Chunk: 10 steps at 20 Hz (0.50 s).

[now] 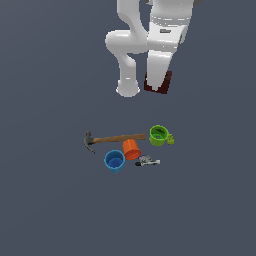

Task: Pick up a designated object from a clutter of objects.

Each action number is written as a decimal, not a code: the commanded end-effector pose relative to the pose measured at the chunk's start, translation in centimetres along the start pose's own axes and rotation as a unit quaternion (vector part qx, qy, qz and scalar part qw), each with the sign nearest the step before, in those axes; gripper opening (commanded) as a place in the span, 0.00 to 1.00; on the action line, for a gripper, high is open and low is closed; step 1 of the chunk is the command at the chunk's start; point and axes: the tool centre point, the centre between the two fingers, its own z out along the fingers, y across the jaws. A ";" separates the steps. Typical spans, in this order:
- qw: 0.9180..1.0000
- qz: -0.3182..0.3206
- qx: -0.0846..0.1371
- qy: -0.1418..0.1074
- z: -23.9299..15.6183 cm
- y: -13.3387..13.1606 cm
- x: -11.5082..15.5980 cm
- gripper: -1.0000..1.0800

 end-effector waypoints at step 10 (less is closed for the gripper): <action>1.000 0.001 0.000 0.000 -6.1 -2.4 -1.5 0.00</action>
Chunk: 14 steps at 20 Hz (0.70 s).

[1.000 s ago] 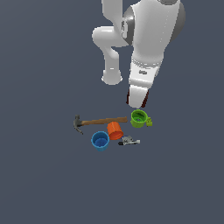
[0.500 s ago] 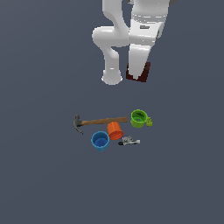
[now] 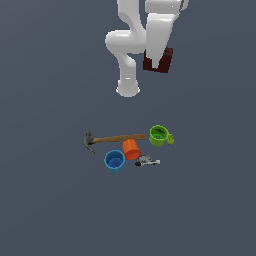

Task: Pick up a designated object from a clutter of objects.

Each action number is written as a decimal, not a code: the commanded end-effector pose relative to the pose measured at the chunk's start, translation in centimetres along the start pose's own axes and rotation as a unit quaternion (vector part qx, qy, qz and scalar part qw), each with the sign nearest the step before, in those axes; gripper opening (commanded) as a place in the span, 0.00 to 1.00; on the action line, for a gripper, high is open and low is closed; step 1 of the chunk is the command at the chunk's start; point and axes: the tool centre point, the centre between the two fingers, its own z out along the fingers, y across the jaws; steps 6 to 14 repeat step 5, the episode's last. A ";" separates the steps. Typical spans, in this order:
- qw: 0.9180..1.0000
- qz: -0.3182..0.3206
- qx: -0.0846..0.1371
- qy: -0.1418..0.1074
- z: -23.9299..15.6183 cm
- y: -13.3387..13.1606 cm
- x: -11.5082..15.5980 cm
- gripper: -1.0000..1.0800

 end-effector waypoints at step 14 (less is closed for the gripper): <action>1.000 0.000 0.000 0.000 -1.2 -0.3 -0.3 0.00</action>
